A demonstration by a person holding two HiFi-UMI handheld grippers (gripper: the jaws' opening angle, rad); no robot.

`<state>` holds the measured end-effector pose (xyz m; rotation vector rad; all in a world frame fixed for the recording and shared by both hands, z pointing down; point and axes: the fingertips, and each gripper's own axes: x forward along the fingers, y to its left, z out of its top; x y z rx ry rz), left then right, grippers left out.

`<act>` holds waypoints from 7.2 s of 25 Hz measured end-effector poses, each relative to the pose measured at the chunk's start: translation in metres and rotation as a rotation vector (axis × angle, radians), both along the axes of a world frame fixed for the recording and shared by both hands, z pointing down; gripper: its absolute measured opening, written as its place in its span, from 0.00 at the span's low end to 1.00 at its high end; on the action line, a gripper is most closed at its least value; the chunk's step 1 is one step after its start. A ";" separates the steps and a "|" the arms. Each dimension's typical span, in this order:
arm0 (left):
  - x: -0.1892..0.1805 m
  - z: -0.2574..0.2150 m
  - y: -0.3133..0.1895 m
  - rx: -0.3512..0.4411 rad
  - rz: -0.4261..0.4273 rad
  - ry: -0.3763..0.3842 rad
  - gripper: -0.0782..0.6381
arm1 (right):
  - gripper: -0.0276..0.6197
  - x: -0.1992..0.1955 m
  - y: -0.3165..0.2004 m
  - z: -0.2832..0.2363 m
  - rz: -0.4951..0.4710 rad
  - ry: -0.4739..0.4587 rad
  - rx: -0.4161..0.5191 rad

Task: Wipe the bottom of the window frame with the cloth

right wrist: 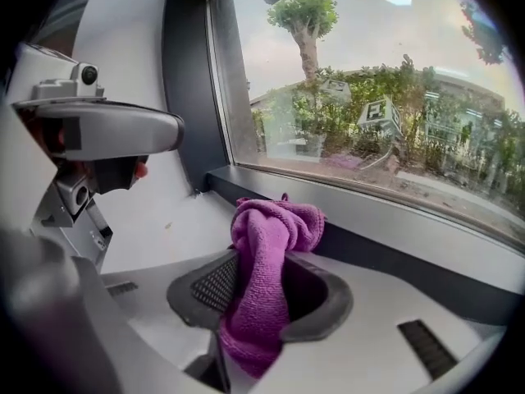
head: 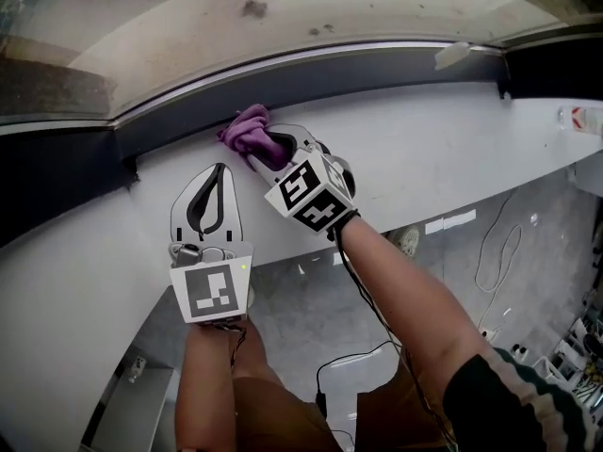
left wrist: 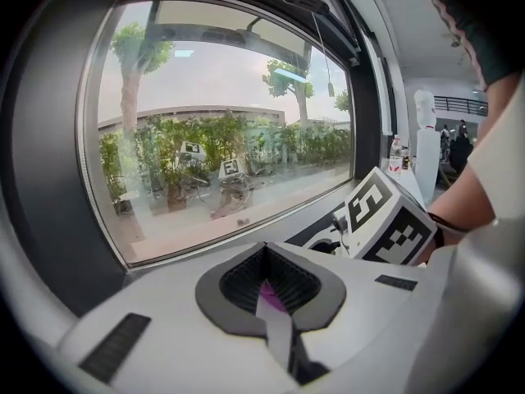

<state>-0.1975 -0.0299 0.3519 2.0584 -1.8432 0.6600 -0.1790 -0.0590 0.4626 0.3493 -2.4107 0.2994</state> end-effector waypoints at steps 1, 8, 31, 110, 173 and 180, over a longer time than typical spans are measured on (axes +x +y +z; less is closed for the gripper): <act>0.007 0.001 -0.002 -0.004 0.004 0.001 0.12 | 0.28 0.008 -0.001 0.001 0.004 0.003 -0.004; 0.051 -0.001 -0.028 -0.020 0.032 0.028 0.12 | 0.28 0.057 -0.025 0.002 0.049 0.026 -0.017; 0.202 0.010 -0.096 -0.076 0.168 0.066 0.12 | 0.28 0.208 -0.087 0.006 0.145 0.078 0.017; 0.499 0.054 -0.166 -0.113 0.540 0.126 0.12 | 0.18 0.529 -0.170 0.022 0.455 0.274 0.054; 0.440 0.063 -0.005 -0.175 0.407 0.150 0.12 | 0.17 0.521 0.003 0.027 0.630 0.247 -0.026; 0.390 0.052 0.014 -0.160 0.377 0.156 0.12 | 0.17 0.469 0.024 0.024 0.600 0.262 -0.003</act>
